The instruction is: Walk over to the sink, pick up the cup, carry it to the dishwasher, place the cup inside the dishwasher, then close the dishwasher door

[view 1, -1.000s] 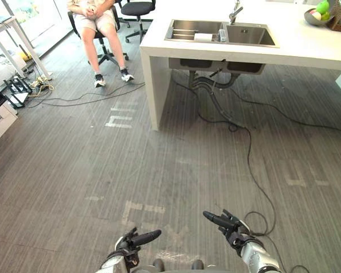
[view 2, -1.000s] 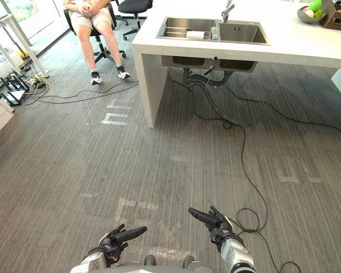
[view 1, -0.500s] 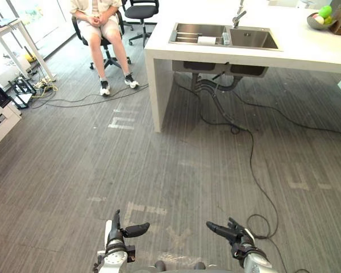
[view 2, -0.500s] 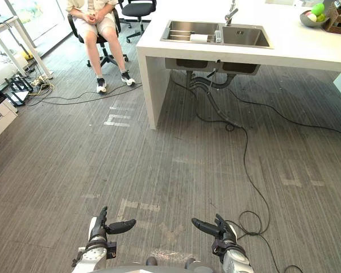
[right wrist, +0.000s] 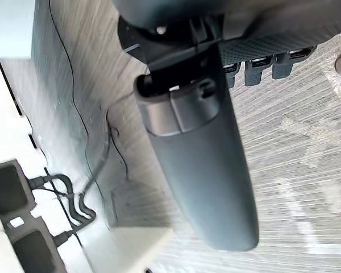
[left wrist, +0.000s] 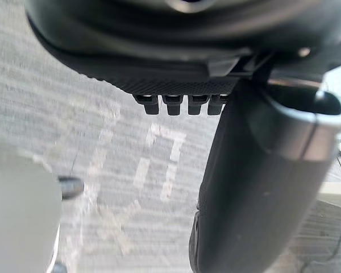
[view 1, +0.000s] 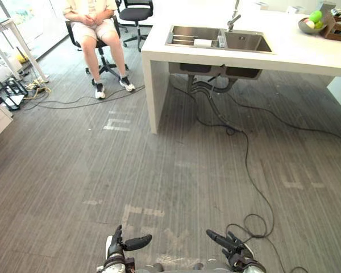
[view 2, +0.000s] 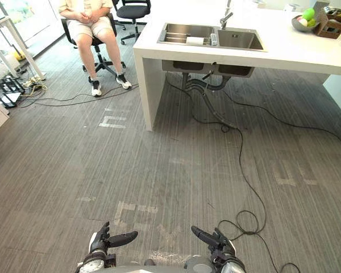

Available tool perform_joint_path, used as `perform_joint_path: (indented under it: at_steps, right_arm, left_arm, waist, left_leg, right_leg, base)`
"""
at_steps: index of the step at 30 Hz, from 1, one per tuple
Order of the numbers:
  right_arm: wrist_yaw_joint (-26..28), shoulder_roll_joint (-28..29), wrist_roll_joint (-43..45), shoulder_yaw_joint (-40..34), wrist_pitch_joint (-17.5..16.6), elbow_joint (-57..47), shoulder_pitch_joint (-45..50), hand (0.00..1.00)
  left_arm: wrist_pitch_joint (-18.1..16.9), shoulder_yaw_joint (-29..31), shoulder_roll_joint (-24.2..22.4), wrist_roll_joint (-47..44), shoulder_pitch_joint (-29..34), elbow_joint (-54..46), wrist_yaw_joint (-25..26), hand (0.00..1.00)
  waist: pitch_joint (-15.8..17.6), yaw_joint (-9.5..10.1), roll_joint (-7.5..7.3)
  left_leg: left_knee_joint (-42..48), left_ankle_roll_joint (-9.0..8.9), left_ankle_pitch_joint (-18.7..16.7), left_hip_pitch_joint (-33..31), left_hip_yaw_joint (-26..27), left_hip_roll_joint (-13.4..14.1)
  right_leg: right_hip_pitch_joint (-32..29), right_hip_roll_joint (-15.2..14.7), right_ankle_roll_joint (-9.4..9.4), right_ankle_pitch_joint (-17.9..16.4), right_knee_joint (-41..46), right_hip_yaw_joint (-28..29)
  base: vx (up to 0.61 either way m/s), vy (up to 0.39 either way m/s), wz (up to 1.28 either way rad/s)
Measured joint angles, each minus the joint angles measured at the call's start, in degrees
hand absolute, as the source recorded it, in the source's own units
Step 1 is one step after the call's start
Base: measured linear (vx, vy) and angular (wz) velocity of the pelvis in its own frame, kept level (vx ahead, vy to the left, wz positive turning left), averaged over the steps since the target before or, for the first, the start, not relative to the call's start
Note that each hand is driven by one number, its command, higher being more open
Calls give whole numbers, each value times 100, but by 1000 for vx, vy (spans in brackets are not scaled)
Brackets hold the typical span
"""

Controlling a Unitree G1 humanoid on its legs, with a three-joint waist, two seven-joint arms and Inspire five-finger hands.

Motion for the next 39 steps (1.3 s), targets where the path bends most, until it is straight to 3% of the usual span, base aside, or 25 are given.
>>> perform_joint_path:
  at_steps: [2, 4, 6, 7, 9, 11, 13, 14, 15, 16, 18, 19, 21, 23, 24, 25, 26, 27, 30, 32, 33, 35, 37, 38, 39]
  right_arm:
    - [-42, 10, 1, 1, 30, -21, 15, 100]
    - [-88, -21, 7, 5, 70, 13, 29, 100]
    - [-87, -51, 29, 6, 72, 34, 21, 100]
    - [-76, -51, 42, 34, 75, 32, 13, 100]
    - [-56, -40, 41, 59, 106, 25, 16, 100]
    - [-27, -24, 41, 52, 203, 25, 55, 100]
    - [41, -16, 44, -45, 260, 25, 143, 100]
    - [74, -38, 38, -146, 287, 26, 161, 100]
    - [83, -66, 41, -222, 302, 24, 141, 100]
    - [95, -108, 46, -364, 303, -6, 119, 100]
    - [90, -214, 78, -413, 335, -8, 85, 100]
    - [78, -239, 122, -484, 394, 12, 40, 100]
    - [64, -291, 160, -574, 539, 111, -65, 100]
    - [112, -359, 158, -575, 580, 208, -36, 100]
    - [165, -387, 85, -568, 580, 268, 17, 100]
    - [206, -414, -46, -568, 566, 361, 44, 100]
    - [214, -413, -70, -568, 557, 440, 44, 100]
    - [228, -423, -57, -577, 529, 494, 85, 100]
    - [263, -477, 5, -577, 471, 580, 79, 100]
    - [289, -503, 65, -587, 393, 558, -95, 100]
    - [287, -507, 75, -593, 386, 557, -180, 100]
    - [285, -509, 230, -598, 349, 542, -398, 100]
    - [316, -479, 268, -572, 332, 413, -352, 100]
    - [315, -468, 271, -573, 323, 394, -238, 100]
    - [310, -446, 272, -554, 333, 398, -212, 100]
  left_arm:
    - [-33, 3, 111, -226, -29, 98, -39, 100]
    - [-55, 51, 114, -388, -43, 107, -71, 100]
    - [-55, 102, 104, -560, -46, 105, -64, 100]
    - [-52, 101, 114, -605, -83, 101, -65, 100]
    - [-45, 90, 98, -603, -224, 91, -68, 100]
    - [-11, 83, 86, -610, -454, 0, -61, 100]
    - [1, 72, 91, -672, -519, -149, -56, 100]
    - [10, 81, 90, -726, -568, -177, -56, 100]
    - [26, 82, 59, -751, -599, -178, -52, 100]
    - [33, 34, 19, -758, -639, -180, -56, 100]
    - [33, -13, -43, -762, -675, -180, -46, 100]
    - [45, -14, -62, -767, -707, -143, -39, 100]
    - [85, -17, -107, -871, -748, -36, -31, 100]
    - [47, -17, -196, -929, -727, -29, -14, 100]
    - [-47, -16, -247, -928, -723, -31, 4, 100]
    - [-141, -15, -266, -928, -718, -54, 13, 100]
    - [-197, -7, -259, -935, -719, -92, 21, 100]
    - [-236, -7, -258, -944, -709, -217, 30, 100]
    - [-259, -4, -261, -915, -637, -552, 26, 100]
    - [-312, 37, -275, -795, -590, -997, 10, 100]
    - [-314, 79, -293, -794, -590, -1054, 7, 100]
    - [-315, 180, -327, -803, -566, -1118, 8, 100]
    - [-315, 210, -351, -804, -523, -1116, 8, 100]
    - [-318, 212, -368, -805, -472, -1106, -6, 100]
    - [-317, 216, -355, -807, -486, -1081, -11, 100]
  waist:
    - [5, 1, -138]
    - [103, -7, -140]
    - [155, -25, -116]
    - [173, -44, -110]
    - [217, -80, -94]
    - [293, -91, -91]
    - [326, -113, -128]
    - [363, -123, -139]
    - [379, -147, -87]
    - [339, -198, 107]
    - [251, -215, 305]
    - [216, -217, 377]
    - [217, -229, 378]
    - [203, -319, 416]
    - [176, -305, 492]
    - [145, -305, 562]
    - [159, -297, 564]
    - [233, -279, 563]
    - [311, -181, 526]
    - [475, 19, 536]
    - [539, 27, 533]
    - [657, 53, 568]
    - [669, 115, 682]
    - [615, 123, 846]
    - [622, 138, 819]
  left_leg:
    - [284, -10, -233, 35, -19, -38]
    - [448, 78, -405, 228, -90, -40]
    - [672, 69, -597, 342, -110, 52]
    - [755, 10, -653, 379, -159, 126]
    - [827, -104, -735, 415, -273, 261]
    - [969, -318, -926, 451, -463, 420]
    - [1137, -512, -1194, 535, -605, 473]
    - [1246, -618, -1458, 671, -670, 504]
    - [1275, -686, -1541, 723, -695, 594]
    - [1252, -780, -1659, 727, -764, 799]
    - [1149, -657, -1824, 745, -783, 1054]
    - [1238, -614, -1742, 744, -874, 1167]
    - [2179, -820, -1351, 356, -889, 1320]
    - [3472, -944, -697, -218, -897, 1509]
    - [4464, -1061, -43, -704, -904, 1727]
    - [5685, -978, -99, -1254, -886, 1891]
    - [6287, -907, -219, -1549, -876, 1890]
    - [6636, -807, -446, -1873, -836, 1711]
    - [6005, -731, -685, -2293, -646, 1289]
    - [3858, -678, -784, -2555, -265, 822]
    - [3256, -709, -729, -2557, -249, 706]
    - [1402, -747, 9, -2529, -223, 446]
    - [830, -770, 503, -2484, 191, 570]
    - [832, -420, 903, -2363, 385, 771]
    - [934, -216, 1158, -2312, 432, 773]
  right_leg:
    - [-300, -272, -230, 191, 865, -26]
    - [-570, -473, -302, 626, 1688, -3]
    - [-781, -486, -217, 295, 1807, -2]
    - [-827, -439, -221, 140, 1269, -70]
    - [-847, -246, -170, 178, 23, -27]
    - [-843, -76, -11, 530, -1548, 145]
    - [-739, -134, 25, 632, -2066, 181]
    - [-659, -195, 8, 893, -2068, 193]
    - [-670, -152, -11, 1048, -1906, 173]
    - [-862, -1, -31, 1060, -1487, 179]
    - [-1197, 168, -491, 762, -864, 59]
    - [-1343, 260, -728, 437, -526, -13]
    - [-1314, 333, -799, 100, -262, -39]
    - [-1044, 375, -856, -181, -295, -146]
    - [-800, 521, -921, -266, -498, -178]
    - [-501, 700, -1043, -303, -784, -211]
    - [-223, 792, -1098, -320, -1009, -213]
    - [309, 897, -1110, -318, -1429, -216]
    - [841, 930, -1071, -291, -1895, -138]
    - [1323, 866, -952, -214, -2295, 82]
    - [1424, 842, -950, -215, -2343, 119]
    - [1730, 775, -823, -291, -2490, 286]
    - [2074, 871, -545, -556, -2579, 422]
    - [2374, 998, -454, -821, -2551, 447]
    - [2485, 967, -472, -933, -2505, 445]
  base:
    - [82, 38, -5]
    - [141, 9, 9]
    - [168, -19, 8]
    - [202, -59, 21]
    - [258, -110, 32]
    - [297, -192, 40]
    - [366, -320, 34]
    - [418, -415, 26]
    - [350, -365, 26]
    - [349, -361, 22]
    - [389, -338, 13]
    - [523, -402, -5]
    - [442, -334, -1]
    - [381, -255, 18]
    - [427, -220, 2]
    - [507, -211, -7]
    - [506, -149, -7]
    - [412, -84, -2]
    - [349, -34, -16]
    - [447, 19, -46]
    - [446, 66, -53]
    - [313, 92, -47]
    - [399, 186, -38]
    - [427, 211, -15]
    - [371, 194, 6]
